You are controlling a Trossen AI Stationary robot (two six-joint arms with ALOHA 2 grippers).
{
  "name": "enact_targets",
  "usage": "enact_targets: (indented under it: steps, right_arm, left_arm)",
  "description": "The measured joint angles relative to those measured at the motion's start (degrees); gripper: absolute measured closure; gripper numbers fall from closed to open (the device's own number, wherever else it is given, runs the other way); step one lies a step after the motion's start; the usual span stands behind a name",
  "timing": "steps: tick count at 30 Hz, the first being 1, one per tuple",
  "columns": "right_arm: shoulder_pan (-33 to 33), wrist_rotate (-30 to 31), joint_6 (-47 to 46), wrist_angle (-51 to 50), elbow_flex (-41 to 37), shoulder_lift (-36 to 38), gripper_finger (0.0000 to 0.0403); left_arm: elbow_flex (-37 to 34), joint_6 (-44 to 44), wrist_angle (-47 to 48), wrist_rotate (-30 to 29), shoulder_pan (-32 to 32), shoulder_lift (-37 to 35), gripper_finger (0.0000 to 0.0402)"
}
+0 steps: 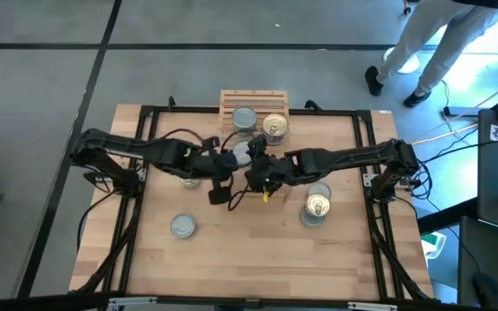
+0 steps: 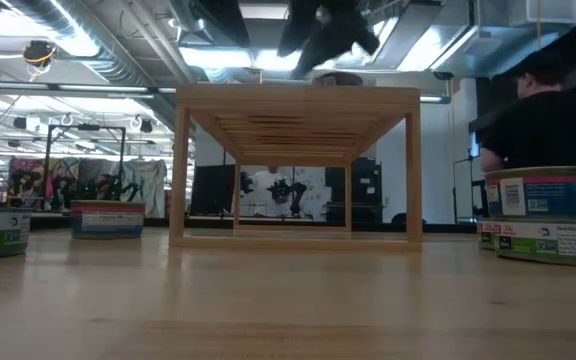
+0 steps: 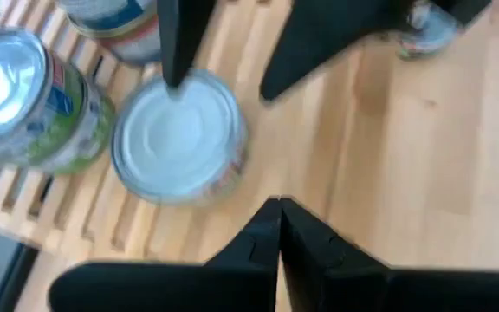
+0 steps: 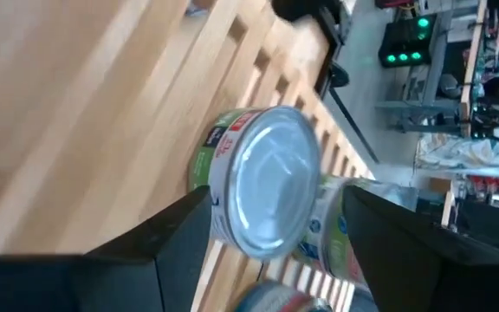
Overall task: Stack canned seafood by type on shelf
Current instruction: Put the green tuna can on the shelf aligned with other green tuna can, then stack the green tuna can on top of the green tuna can on the shelf
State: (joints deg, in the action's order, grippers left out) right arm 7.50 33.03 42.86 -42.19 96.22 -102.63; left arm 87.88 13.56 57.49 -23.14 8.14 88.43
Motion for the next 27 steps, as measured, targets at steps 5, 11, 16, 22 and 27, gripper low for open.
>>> enact_targets:
  steps: [5, 11, 16, 22, 27]
  right_arm:
    - [4.3, 3.4, -7.1, -6.7, 5.6, 0.1, 0.0146]
    - [9.9, 2.0, -15.6, -8.6, 7.4, 0.1, 0.0146]
    - [13.3, 0.6, -21.9, -9.7, 7.4, -0.4, 0.0146]
    - [15.5, -9.9, -29.6, -10.0, 7.3, -1.3, 0.0146]
    - [17.2, -11.7, -29.7, -8.8, 7.3, -5.2, 0.0146]
  left_arm:
    - [0.0, 8.0, 4.1, 0.2, 4.8, -2.0, 0.0396]
    - [-2.1, 20.8, 9.7, 5.2, 11.8, -2.1, 0.0396]
    - [-6.7, 31.6, 9.0, 10.0, 18.4, -2.0, 0.0396]
    - [-12.5, 38.7, 7.6, 12.6, 25.7, -2.0, 0.0395]
    - [-17.7, 45.5, 1.8, 12.8, 29.4, -2.0, 0.0395]
